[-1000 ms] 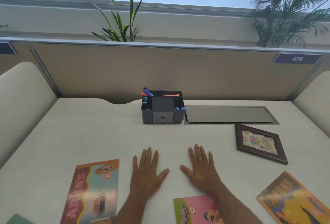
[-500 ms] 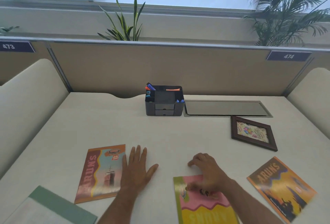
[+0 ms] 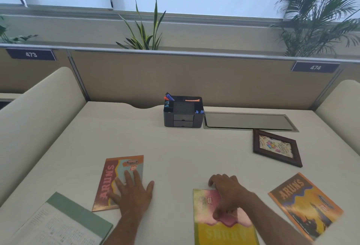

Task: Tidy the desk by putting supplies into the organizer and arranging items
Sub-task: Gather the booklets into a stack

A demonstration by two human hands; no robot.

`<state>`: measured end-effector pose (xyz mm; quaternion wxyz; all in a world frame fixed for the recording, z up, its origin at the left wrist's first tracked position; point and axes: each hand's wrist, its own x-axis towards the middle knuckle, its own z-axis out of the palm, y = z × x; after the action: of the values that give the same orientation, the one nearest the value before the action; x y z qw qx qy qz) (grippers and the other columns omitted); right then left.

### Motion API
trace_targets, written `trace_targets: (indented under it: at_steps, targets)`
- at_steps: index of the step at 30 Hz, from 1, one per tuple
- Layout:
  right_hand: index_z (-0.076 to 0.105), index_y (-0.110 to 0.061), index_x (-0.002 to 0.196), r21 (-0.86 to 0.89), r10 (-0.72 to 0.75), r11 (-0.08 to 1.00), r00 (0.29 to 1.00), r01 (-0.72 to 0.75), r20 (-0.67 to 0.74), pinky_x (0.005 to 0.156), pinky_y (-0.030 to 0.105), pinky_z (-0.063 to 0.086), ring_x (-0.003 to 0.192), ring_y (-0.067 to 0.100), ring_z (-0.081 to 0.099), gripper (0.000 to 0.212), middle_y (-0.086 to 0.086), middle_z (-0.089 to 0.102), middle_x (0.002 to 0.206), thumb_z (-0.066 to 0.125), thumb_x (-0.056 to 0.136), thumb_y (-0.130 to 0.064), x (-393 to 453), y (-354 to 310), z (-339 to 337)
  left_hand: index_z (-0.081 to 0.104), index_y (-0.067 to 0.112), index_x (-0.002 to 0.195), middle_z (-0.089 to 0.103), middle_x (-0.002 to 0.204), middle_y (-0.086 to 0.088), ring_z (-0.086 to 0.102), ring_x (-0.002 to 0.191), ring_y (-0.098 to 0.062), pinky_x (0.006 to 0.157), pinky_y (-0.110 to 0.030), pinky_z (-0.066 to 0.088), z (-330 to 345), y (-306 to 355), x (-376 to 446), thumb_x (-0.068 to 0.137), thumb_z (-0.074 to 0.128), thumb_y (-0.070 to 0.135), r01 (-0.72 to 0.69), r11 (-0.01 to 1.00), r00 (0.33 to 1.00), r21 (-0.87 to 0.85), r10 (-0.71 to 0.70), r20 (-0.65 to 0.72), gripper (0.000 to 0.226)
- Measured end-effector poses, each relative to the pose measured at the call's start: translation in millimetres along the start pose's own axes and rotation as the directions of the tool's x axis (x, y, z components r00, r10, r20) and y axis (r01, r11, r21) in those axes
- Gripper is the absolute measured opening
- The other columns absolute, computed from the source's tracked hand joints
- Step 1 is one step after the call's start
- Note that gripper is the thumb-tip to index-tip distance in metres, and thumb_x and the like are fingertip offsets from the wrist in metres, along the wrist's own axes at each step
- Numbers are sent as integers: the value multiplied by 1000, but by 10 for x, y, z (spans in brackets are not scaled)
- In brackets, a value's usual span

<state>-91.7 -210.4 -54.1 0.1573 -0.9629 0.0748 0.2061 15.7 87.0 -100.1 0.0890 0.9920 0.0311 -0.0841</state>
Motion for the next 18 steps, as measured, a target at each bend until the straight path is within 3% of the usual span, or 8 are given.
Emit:
trace_targets:
  at_steps: [3,5,7,10,14,16,18]
  targets:
    - [47,-38,101,-23,-5,1000,1000,5,1,87,31,42,94,10,42,75,-16,44,101,77,36,-56,-50,-28,-21,11,28,154,8,163,-2,4,146,-39,110,-66,11,18,105,-62,92,24,67,-31,999,998,17,31,51,74]
    - [49,-35,98,-22,-10,1000,1000,10,-3,87,28,39,93,8,42,72,-15,42,101,78,35,-56,-74,-42,-28,7,32,153,5,163,2,4,147,-34,111,-61,13,6,190,-136,94,26,62,-88,995,995,42,85,57,69]
    - [47,-34,94,31,20,999,1000,-19,-22,83,28,42,91,7,43,74,-16,42,100,78,30,-57,-103,-24,-23,8,35,153,8,162,6,8,146,-30,111,-57,16,-27,299,-250,96,28,57,-150,986,987,65,146,61,64]
    - [41,-33,93,176,67,982,997,-71,29,69,31,52,84,8,57,76,-9,58,94,85,33,-50,-179,17,-43,12,37,152,10,162,7,13,144,-27,109,-54,21,-14,446,-385,96,27,58,-227,972,971,65,221,91,62]
    - [40,-32,111,360,66,928,993,-99,103,64,25,57,81,10,68,78,-5,67,94,89,51,-34,-263,136,-85,26,38,148,19,159,9,20,142,-23,109,-49,24,-18,592,-477,96,30,55,-270,963,959,12,268,97,55]
    - [52,-30,108,425,61,899,992,-101,108,64,25,57,80,7,68,56,-7,68,96,84,62,-27,-315,200,-134,32,37,146,25,157,9,23,141,-20,109,-44,25,-62,603,-460,93,39,54,-244,968,967,-54,247,63,56]
    - [58,-20,102,589,60,797,988,-133,142,53,29,53,68,13,67,33,-1,70,88,75,75,-14,-344,307,-185,37,35,142,30,152,8,28,137,-20,104,-43,29,-140,551,-397,85,52,56,-179,974,983,-138,184,19,63]
